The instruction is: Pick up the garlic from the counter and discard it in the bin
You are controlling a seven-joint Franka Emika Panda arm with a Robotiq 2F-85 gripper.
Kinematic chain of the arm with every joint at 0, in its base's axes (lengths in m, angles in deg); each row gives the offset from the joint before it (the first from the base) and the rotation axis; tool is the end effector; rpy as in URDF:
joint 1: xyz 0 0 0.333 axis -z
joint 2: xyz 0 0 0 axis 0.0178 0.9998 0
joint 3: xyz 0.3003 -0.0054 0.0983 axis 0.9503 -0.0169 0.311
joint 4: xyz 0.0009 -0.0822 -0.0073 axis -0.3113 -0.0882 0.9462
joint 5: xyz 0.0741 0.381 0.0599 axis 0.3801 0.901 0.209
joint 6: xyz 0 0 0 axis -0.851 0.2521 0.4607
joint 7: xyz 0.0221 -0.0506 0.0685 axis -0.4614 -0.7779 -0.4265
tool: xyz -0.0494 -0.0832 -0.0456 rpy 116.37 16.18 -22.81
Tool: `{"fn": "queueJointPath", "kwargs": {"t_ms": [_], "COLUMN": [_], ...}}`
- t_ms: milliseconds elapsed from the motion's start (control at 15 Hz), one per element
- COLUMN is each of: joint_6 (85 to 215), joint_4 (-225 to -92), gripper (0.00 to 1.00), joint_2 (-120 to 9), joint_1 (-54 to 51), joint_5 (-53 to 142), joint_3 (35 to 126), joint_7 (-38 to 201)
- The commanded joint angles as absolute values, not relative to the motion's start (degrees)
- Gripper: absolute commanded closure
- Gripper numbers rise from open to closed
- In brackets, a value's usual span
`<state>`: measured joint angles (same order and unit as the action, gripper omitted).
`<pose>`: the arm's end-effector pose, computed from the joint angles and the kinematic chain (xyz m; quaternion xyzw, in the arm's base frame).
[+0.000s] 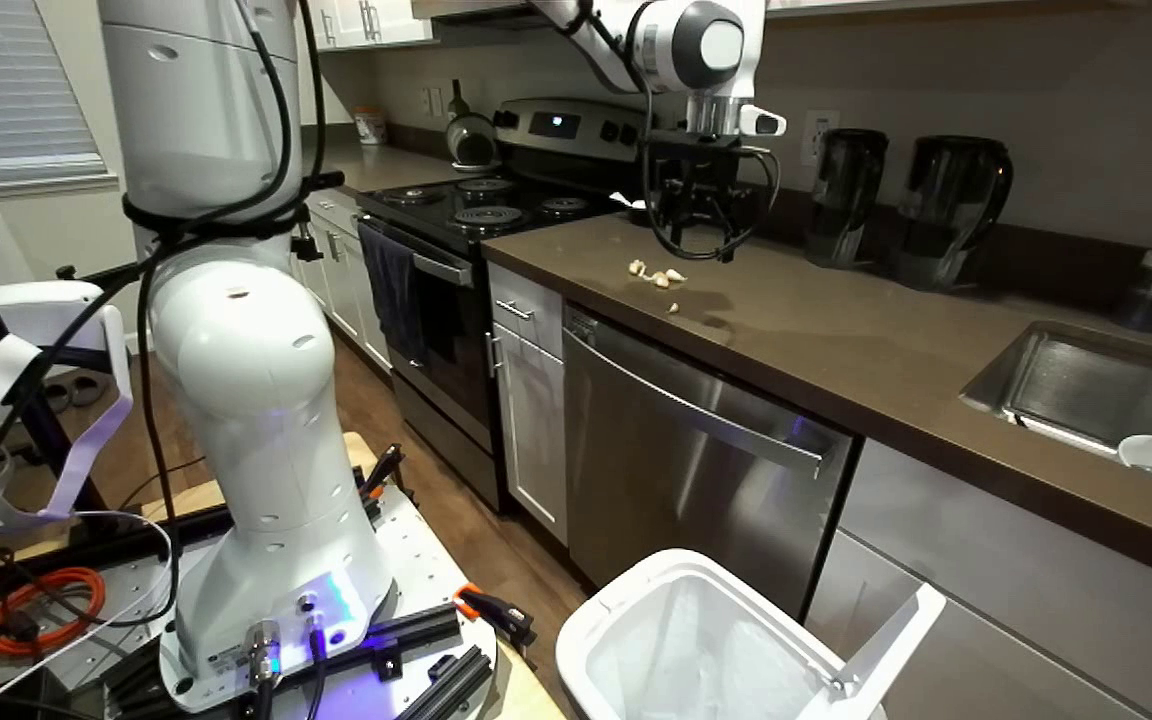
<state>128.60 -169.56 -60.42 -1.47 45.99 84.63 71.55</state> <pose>0.6106 0.0033 0.4273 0.9981 0.0589 -0.0161 0.0094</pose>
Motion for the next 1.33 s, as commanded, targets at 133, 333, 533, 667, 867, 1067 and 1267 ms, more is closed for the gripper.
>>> {"fn": "queueJointPath", "kwargs": {"t_ms": [133, 333, 533, 667, 867, 1067, 1267], "joint_6": [130.97, 131.48, 132.30, 132.98, 135.50, 136.38, 136.61], "joint_4": [-168.28, -168.83, -168.36, -168.05, -168.00, -167.85, -167.90], "gripper": [0.00, 0.00, 0.00, 0.00, 0.10, 0.36, 0.56], "joint_2": [-56.27, -54.97, -53.06, -51.99, -50.57, -49.83, -49.47], "joint_1": [-1.26, -1.51, -1.96, -2.15, -2.30, -2.18, -1.99], "joint_5": [50.64, 50.14, 48.38, 48.17, 47.36, 47.40, 47.68], "joint_3": [86.33, 86.77, 86.81, 86.88, 86.69, 86.76, 86.77], "joint_7": [70.56, 70.60, 71.11, 70.98, 71.00, 70.81, 70.64]}}
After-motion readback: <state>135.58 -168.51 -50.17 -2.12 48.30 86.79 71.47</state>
